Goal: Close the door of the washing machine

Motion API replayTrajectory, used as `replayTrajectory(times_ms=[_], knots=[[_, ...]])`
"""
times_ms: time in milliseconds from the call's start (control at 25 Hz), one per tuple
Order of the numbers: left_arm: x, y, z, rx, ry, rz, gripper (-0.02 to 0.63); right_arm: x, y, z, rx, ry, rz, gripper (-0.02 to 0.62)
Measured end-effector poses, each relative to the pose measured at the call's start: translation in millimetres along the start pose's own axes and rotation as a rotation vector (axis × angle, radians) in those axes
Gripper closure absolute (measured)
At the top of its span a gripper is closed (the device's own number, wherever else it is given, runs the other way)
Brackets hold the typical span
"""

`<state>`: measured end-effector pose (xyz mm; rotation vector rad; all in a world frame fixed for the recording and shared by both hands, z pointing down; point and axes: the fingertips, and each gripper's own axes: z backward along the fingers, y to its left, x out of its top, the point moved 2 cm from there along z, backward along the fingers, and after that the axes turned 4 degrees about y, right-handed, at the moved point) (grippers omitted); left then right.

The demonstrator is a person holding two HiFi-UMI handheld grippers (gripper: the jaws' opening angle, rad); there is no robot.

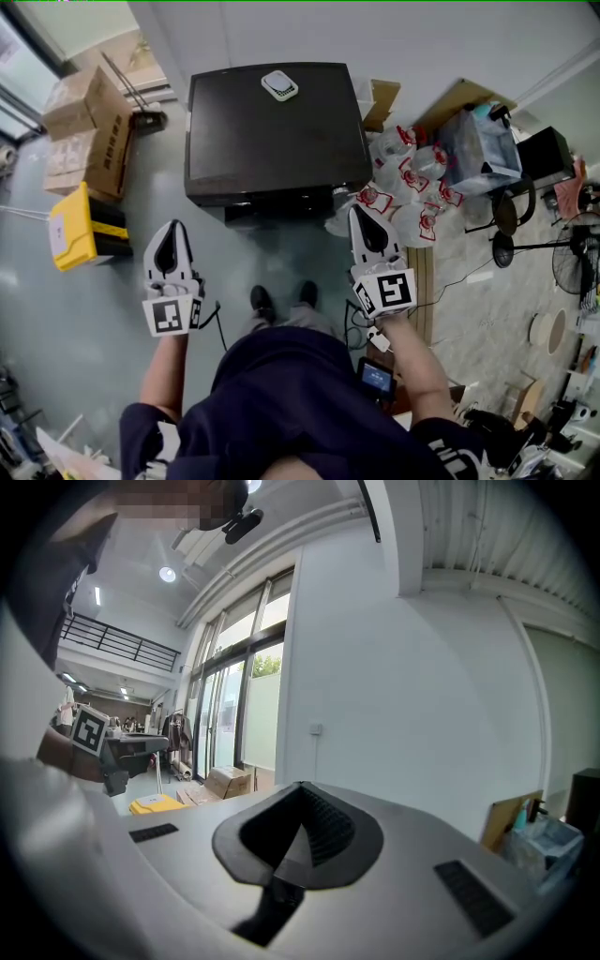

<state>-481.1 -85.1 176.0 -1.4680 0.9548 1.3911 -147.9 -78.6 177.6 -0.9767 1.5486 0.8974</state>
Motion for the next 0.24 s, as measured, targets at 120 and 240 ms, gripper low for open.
replayTrajectory(times_ms=[120,240], knots=[[-1.3,-1.8,0.1,-0.002,0.002,0.002,0.582,-1.5,0.8,-1.6,0.005,0.004,0.003,0.577],[-1.2,0.4,0.8,-0.003,0.000,-0.014,0.583,-0.5,3.8,-5.3,0.011,0.002,0.004,0.577]])
